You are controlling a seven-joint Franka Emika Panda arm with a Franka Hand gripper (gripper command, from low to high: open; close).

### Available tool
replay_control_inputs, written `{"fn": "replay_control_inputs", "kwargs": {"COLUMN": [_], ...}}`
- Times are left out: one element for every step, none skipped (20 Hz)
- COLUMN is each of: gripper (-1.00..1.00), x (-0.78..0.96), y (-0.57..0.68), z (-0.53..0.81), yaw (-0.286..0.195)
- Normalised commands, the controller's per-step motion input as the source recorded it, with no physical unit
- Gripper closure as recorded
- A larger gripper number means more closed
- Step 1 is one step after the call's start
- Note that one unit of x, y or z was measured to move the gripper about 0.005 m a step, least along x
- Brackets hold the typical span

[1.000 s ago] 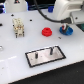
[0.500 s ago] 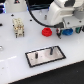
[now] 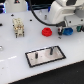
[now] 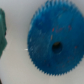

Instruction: Insert the blue gear onto the right peg, followed by the red gear

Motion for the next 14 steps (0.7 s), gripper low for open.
{"fn": "replay_control_inputs", "kwargs": {"gripper": [-1.00,-1.00,-1.00,-1.00,-1.00,-1.00,-1.00,-1.00,-1.00,1.00,1.00,1.00,1.00,1.00], "x": [-0.52,-0.42,-0.37,-0.34,-0.35,-0.22,-0.26,-0.19,-0.18,-0.30,-0.27,-0.07,-0.13,-0.16], "y": [-0.01,-0.05,-0.12,-0.16,-0.18,-0.22,-0.21,-0.17,-0.15,-0.12,-0.09,0.00,0.00,0.00], "z": [-0.02,-0.04,-0.10,-0.14,-0.16,-0.13,-0.16,-0.10,-0.11,-0.14,-0.14,0.00,-0.05,-0.08], "yaw": [0.000,0.000,0.000,0.000,0.000,0.000,0.000,0.000,0.000,0.000,0.000,0.000,0.000,0.000]}}
